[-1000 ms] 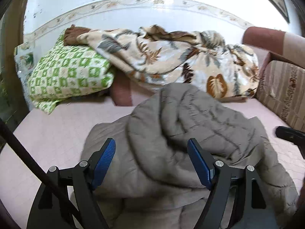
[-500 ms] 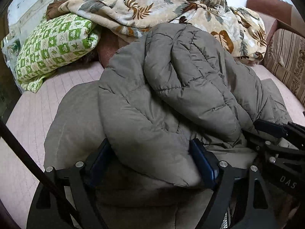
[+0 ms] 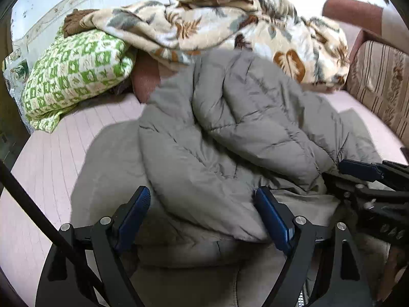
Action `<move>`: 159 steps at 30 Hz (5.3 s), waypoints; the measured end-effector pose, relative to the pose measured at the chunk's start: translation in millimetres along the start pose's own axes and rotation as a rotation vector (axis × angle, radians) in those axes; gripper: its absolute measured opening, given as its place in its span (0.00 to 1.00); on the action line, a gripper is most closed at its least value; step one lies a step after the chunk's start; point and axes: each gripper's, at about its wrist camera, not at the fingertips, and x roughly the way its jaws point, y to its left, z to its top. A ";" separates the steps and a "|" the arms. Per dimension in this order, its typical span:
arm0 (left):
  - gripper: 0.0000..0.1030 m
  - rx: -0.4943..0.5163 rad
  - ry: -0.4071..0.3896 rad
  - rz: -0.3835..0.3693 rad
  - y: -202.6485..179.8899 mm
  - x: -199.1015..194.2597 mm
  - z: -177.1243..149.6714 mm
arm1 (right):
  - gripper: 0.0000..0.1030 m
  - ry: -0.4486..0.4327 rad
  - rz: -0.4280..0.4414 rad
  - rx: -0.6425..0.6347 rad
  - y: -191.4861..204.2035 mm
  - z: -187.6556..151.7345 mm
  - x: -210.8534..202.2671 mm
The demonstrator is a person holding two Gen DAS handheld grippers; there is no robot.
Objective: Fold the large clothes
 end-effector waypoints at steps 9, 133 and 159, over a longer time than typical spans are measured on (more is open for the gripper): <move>0.81 -0.071 -0.008 0.003 17.0 -0.6 3.3 | 0.52 -0.070 0.043 -0.027 8.2 7.1 -18.2; 1.00 -0.134 0.053 0.213 16.9 -153.1 -218.7 | 0.82 0.043 -0.133 0.024 13.0 -238.0 -171.4; 1.00 -0.123 -0.023 0.205 15.6 -158.5 -228.8 | 0.88 0.004 -0.100 0.024 9.8 -244.1 -170.5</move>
